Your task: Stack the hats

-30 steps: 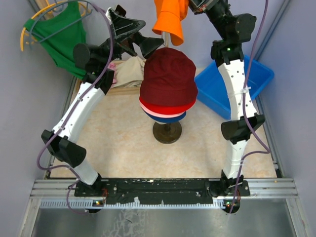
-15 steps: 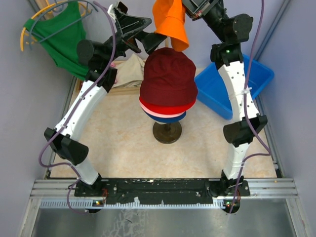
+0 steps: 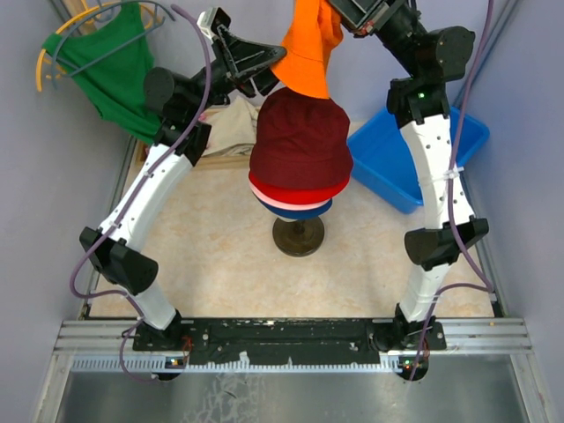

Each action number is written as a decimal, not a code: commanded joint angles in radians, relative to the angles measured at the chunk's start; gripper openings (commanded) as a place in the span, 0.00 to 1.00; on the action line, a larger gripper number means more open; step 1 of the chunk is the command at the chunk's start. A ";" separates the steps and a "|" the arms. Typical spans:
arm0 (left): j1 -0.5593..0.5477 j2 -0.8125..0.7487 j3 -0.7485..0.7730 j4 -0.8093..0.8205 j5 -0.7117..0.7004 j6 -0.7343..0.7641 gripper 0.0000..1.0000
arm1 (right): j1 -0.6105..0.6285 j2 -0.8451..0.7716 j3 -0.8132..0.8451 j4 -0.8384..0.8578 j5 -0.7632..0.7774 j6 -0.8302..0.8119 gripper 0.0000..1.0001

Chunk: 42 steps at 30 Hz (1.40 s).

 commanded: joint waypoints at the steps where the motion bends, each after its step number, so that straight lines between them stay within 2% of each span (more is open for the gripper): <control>1: -0.003 -0.005 0.008 -0.018 0.007 0.050 0.40 | 0.009 -0.076 -0.013 0.007 -0.036 -0.028 0.00; 3: 0.001 0.000 0.026 -0.053 0.018 0.084 0.29 | 0.001 -0.097 -0.031 -0.021 -0.047 -0.051 0.00; 6: 0.030 -0.008 0.072 -0.168 0.031 0.182 0.23 | -0.040 -0.125 -0.048 -0.085 -0.069 -0.070 0.00; 10: 0.080 -0.035 0.116 -0.317 0.025 0.314 0.20 | -0.084 -0.148 -0.038 -0.221 -0.112 -0.110 0.00; 13: 0.108 -0.046 0.124 -0.369 0.033 0.356 0.19 | -0.096 -0.149 0.011 -0.353 -0.135 -0.157 0.00; 17: 0.127 -0.059 0.093 -0.350 0.048 0.338 0.19 | -0.115 -0.139 0.072 -0.501 -0.157 -0.195 0.00; 24: 0.127 -0.089 0.029 -0.336 0.066 0.341 0.20 | -0.119 -0.143 0.067 -0.627 -0.197 -0.190 0.00; 28: 0.127 -0.101 -0.026 -0.271 0.068 0.301 0.22 | -0.119 -0.148 0.060 -0.647 -0.207 -0.194 0.00; 34: 0.118 -0.098 -0.076 -0.168 0.085 0.229 0.36 | -0.119 -0.159 0.033 -0.601 -0.206 -0.171 0.00; 38: 0.112 -0.092 -0.070 -0.164 0.083 0.244 0.21 | -0.118 -0.155 0.037 -0.585 -0.206 -0.145 0.00; 42: 0.114 -0.052 0.050 -0.275 0.071 0.391 0.15 | -0.118 -0.147 0.063 -0.599 -0.211 -0.137 0.00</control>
